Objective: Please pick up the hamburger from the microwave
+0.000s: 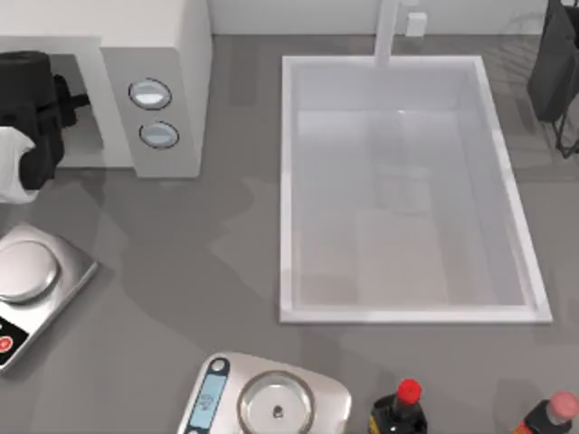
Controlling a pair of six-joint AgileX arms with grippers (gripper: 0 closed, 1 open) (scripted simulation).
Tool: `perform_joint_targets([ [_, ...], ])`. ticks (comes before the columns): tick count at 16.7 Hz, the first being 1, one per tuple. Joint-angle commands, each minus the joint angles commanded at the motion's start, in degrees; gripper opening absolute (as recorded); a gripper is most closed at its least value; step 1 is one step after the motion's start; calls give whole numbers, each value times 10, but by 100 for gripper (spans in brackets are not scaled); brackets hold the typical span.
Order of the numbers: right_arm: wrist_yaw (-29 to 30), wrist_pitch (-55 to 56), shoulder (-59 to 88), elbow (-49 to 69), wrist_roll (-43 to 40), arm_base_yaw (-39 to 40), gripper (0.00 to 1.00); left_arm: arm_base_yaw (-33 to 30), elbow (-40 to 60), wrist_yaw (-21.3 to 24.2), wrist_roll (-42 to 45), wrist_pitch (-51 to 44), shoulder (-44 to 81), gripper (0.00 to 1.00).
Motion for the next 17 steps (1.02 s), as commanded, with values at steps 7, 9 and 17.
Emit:
perform_joint_targets([
  [7,0,0,0,0,0,0,100,-128,-200,-95,-48,-82,-210,0],
  [9,0,0,0,0,0,0,100,-133,-207,-99,-50,-86,-218,0],
  [17,0,0,0,0,0,0,100,-114,-228,-105,-50,-13,-143,0],
])
